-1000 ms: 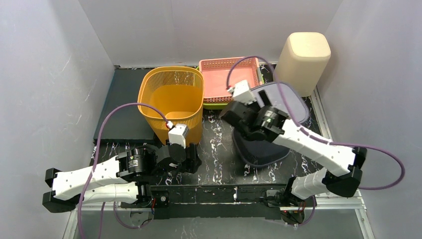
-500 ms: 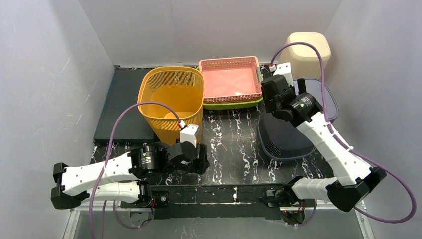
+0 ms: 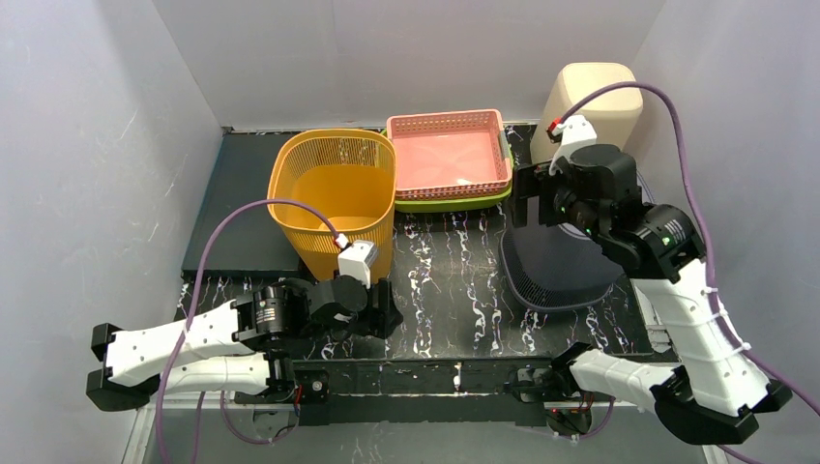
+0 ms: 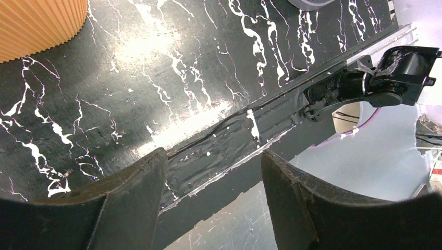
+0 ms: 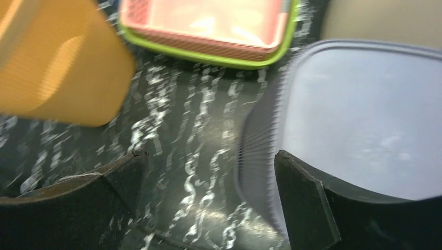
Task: Turn the large container upside down
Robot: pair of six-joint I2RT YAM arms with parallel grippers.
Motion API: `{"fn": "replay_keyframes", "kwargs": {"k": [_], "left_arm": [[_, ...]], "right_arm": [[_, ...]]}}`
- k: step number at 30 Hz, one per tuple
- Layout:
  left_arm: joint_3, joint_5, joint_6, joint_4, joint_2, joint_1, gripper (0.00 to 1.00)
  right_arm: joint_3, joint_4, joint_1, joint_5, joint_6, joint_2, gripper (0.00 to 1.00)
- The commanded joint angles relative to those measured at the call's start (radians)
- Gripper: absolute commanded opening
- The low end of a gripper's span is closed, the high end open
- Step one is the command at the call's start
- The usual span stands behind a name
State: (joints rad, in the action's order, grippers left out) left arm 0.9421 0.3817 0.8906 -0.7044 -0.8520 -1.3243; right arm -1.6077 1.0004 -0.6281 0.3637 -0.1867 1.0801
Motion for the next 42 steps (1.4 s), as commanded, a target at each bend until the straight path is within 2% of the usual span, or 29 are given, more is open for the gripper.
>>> {"fn": "replay_keyframes", "kwargs": {"k": [1, 3, 5, 10, 16, 22, 26, 34, 38, 42], "left_arm": [[-0.007, 0.016, 0.002, -0.012, -0.001, -0.003, 0.65], [-0.005, 0.015, 0.001, -0.011, -0.009, -0.003, 0.65], [-0.005, 0.013, 0.000, -0.009, -0.014, -0.003, 0.65], [-0.003, 0.016, 0.005, -0.010, -0.019, -0.003, 0.65], [0.004, 0.014, 0.002, -0.005, -0.017, -0.003, 0.65], [-0.005, 0.008, 0.008, -0.006, 0.008, -0.003, 0.65], [-0.021, 0.008, 0.020, -0.004, 0.031, -0.003, 0.65], [-0.025, -0.004, 0.018, -0.005, 0.033, -0.003, 0.65], [-0.007, -0.020, 0.002, 0.001, 0.006, -0.003, 0.65], [0.002, -0.008, -0.017, 0.019, -0.018, -0.003, 0.66]], "right_arm": [[0.066, 0.045, 0.001, -0.392, -0.047, -0.015, 0.96], [0.128, 0.047, 0.001, -0.446, -0.089, -0.033, 0.94], [0.194, 0.057, 0.001, -0.415, -0.110, -0.057, 0.95], [0.234, 0.113, 0.002, -0.147, -0.134, -0.049, 0.98], [0.261, 0.053, 0.001, 0.199, -0.125, 0.004, 0.99], [0.242, -0.008, 0.015, 0.336, -0.063, 0.088, 0.99], [0.267, -0.076, 0.062, 0.325, -0.038, 0.088, 0.99], [0.297, -0.047, 0.110, 0.271, -0.120, 0.019, 0.99], [0.269, -0.048, 0.112, 0.078, -0.149, -0.056, 0.99], [0.270, -0.038, 0.112, -0.003, -0.238, -0.120, 0.99]]}}
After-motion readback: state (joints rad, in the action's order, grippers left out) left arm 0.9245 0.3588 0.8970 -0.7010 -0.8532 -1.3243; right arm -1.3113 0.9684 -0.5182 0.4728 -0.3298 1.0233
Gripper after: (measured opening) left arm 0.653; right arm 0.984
